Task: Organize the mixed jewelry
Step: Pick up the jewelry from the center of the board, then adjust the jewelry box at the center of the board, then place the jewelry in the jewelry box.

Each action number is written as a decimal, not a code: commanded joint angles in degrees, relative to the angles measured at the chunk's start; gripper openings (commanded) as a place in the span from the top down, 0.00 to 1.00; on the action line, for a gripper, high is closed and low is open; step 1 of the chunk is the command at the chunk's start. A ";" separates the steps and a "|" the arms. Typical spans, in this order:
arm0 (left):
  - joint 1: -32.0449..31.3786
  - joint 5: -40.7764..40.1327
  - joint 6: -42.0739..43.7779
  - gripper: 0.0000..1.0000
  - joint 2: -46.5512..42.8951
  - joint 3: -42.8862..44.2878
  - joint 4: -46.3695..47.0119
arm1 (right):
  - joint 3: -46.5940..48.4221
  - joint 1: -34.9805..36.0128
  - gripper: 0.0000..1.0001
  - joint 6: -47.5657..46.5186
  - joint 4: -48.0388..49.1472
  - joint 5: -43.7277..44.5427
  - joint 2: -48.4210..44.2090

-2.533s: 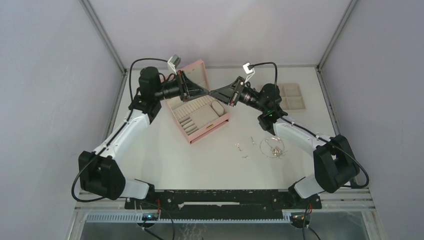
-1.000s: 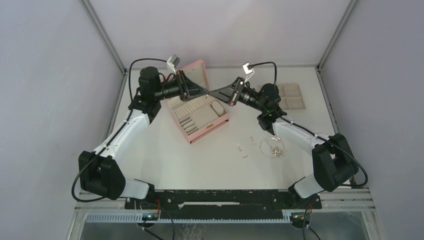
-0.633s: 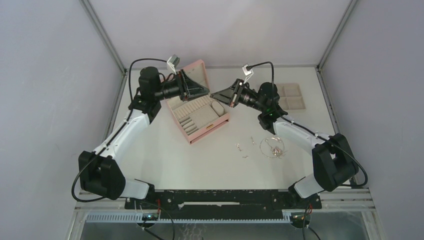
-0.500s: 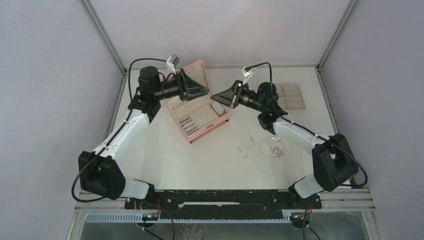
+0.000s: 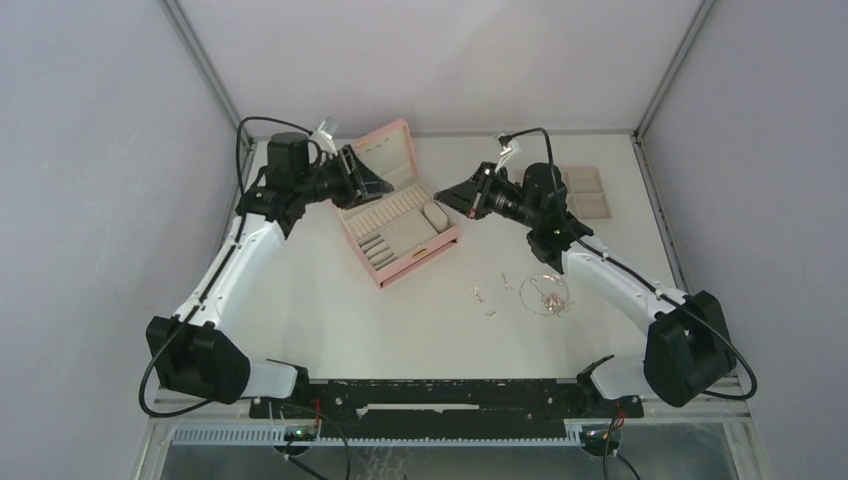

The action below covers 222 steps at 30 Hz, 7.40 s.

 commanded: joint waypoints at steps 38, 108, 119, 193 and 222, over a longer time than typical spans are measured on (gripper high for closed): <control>-4.12 -38.99 1.67 0.84 5.20 -17.83 -5.32 | 19.88 6.84 1.00 -21.01 -36.60 17.30 2.20; -13.17 -33.36 20.41 0.72 -12.29 -16.21 -10.87 | 52.29 9.62 1.00 17.59 -95.20 23.53 32.27; -13.17 -33.12 21.53 0.72 -14.56 -17.83 -13.33 | 47.00 7.84 1.00 33.58 -89.67 21.71 31.45; -13.22 -33.25 22.85 0.73 -13.11 -16.78 -13.85 | 42.73 -0.26 1.00 38.70 -82.24 12.31 36.94; -13.22 -32.92 22.43 0.73 -12.55 -16.15 -13.82 | 42.90 -1.26 1.00 37.69 -81.20 12.57 37.27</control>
